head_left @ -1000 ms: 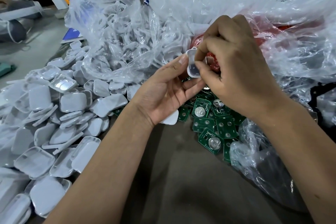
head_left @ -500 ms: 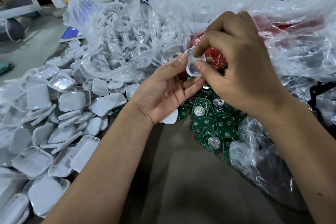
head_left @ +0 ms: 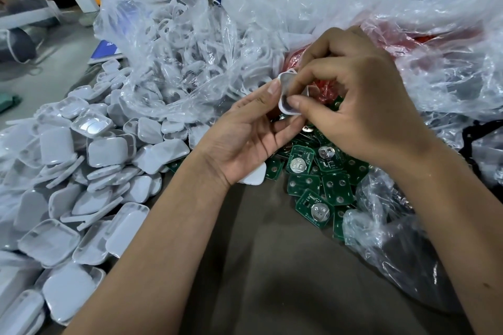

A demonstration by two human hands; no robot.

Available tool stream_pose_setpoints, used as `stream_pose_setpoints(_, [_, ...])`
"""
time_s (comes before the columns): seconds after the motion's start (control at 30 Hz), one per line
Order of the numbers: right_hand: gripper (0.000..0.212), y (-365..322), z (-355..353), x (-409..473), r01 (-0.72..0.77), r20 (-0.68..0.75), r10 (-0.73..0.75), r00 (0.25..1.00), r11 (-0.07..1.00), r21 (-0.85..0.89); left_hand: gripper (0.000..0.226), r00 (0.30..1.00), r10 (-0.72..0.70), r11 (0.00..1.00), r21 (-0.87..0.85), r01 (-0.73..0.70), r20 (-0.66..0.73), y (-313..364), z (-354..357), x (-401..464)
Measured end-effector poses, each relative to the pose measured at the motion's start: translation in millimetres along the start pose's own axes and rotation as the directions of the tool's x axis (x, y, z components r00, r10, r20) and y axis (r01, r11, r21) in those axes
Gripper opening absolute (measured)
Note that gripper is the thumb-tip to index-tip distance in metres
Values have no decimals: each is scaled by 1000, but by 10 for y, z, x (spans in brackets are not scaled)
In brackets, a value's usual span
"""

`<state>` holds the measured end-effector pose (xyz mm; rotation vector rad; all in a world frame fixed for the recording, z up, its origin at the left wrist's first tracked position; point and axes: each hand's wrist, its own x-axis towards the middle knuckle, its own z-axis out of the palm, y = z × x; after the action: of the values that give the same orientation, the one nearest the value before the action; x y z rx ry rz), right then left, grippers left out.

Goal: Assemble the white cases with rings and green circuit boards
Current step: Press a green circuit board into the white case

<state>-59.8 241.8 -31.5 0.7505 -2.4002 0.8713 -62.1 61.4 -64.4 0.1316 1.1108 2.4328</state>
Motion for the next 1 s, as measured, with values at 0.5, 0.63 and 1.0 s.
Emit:
stream_pose_setpoints(0.5, [9,45,-12,11,-28,-1,28,1000,1000,8,27,1000,7,1000,-17,-7,-22,14,34,-7])
stream_pose_setpoints(0.63, [8,31,39,8,4,31,-2,1000,998,-64,32,999,11,1000,5,-11,-35,7,35,-11])
stream_pose_setpoints(1.0, [8,36,51,0,44,50,-38,998,989,-139,24,1000,11,1000,14,-10,-23,-7,19,1])
